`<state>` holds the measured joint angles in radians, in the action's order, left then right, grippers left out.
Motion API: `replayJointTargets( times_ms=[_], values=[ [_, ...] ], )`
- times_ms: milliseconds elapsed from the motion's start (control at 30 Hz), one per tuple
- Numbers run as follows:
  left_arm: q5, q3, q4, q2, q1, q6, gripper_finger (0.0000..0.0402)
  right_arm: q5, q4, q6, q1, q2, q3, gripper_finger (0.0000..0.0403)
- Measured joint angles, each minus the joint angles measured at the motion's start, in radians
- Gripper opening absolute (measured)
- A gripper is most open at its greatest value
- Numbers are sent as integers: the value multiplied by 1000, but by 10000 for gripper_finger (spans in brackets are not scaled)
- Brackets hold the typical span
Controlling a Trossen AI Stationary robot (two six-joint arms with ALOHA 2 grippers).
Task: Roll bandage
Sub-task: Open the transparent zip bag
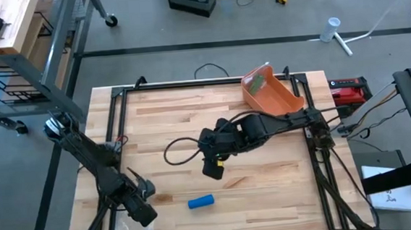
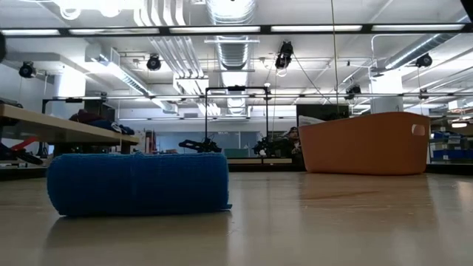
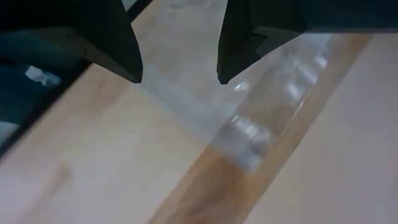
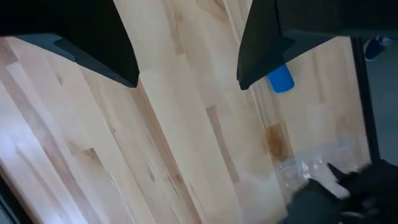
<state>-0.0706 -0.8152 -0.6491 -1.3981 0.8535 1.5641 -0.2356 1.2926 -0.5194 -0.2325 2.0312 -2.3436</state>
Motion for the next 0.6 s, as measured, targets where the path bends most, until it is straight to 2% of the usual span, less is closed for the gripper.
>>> replayJointTargets(
  times_ms=[133,233,467,600],
  values=[
    [-71,49,39,0,10,80,196,1,-1,-1,-11,2,2,261],
    [-72,78,64,0,12,99,191,0,-2,-3,-16,6,2,264],
    [96,170,87,1,-37,164,178,3,-1,-39,-30,8,4,264],
    [162,204,93,20,-139,201,173,3,-4,-47,-34,8,4,257]
  ],
)
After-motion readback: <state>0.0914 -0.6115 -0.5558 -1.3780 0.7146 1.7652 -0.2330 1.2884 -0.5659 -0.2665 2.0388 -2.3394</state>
